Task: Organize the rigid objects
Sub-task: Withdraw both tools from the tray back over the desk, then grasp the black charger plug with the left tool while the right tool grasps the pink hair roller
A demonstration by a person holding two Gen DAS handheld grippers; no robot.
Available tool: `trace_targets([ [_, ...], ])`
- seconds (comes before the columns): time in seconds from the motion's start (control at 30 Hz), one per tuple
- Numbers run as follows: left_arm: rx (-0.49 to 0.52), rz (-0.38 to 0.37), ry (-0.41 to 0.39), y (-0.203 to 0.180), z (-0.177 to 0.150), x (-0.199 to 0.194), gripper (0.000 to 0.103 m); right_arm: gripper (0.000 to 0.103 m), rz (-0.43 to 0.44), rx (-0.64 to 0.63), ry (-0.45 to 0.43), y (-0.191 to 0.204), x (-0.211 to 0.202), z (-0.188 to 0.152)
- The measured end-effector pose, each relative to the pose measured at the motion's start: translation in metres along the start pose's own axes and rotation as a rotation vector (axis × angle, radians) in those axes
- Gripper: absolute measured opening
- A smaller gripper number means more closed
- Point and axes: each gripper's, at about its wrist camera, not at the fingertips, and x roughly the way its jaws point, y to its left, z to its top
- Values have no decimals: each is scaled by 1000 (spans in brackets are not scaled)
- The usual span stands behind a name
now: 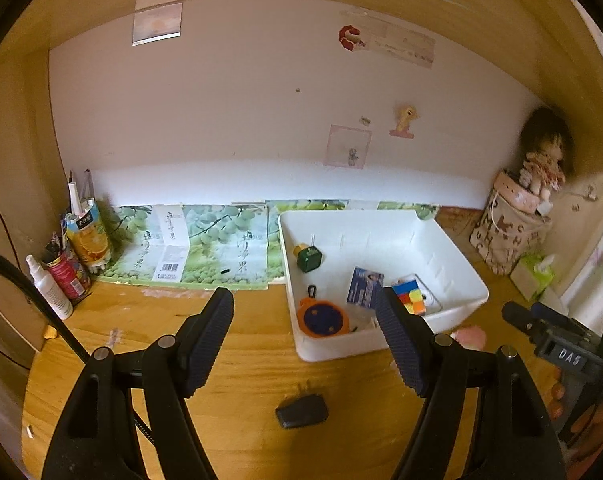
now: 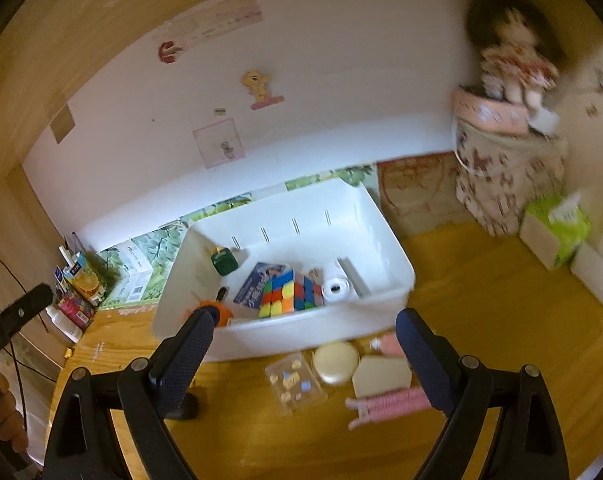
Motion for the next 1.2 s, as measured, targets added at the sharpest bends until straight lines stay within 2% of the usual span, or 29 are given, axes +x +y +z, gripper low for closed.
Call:
trace_targets([
  [0.23, 57, -2, 5, 2, -16, -14, 77, 94, 0, 195, 37, -25, -17, -22],
  [0.43, 89, -14, 34, 7, -29, -20, 77, 94, -24, 300, 53, -42, -29, -36],
  [0.73, 81, -34, 125, 17, -46, -7, 77, 94, -22, 409, 146, -57, -22, -50],
  [0.8, 80, -44, 152, 18, -49, -2, 81, 94, -17, 431, 170, -58, -18, -53],
  [0.97, 100, -65, 208, 14, -55, 9, 83, 94, -16, 491, 218, -62, -6, -62],
  [1.2, 122, -88, 303, 8, -64, 31, 83, 94, -61, 597, 273, -74, 15, -70],
])
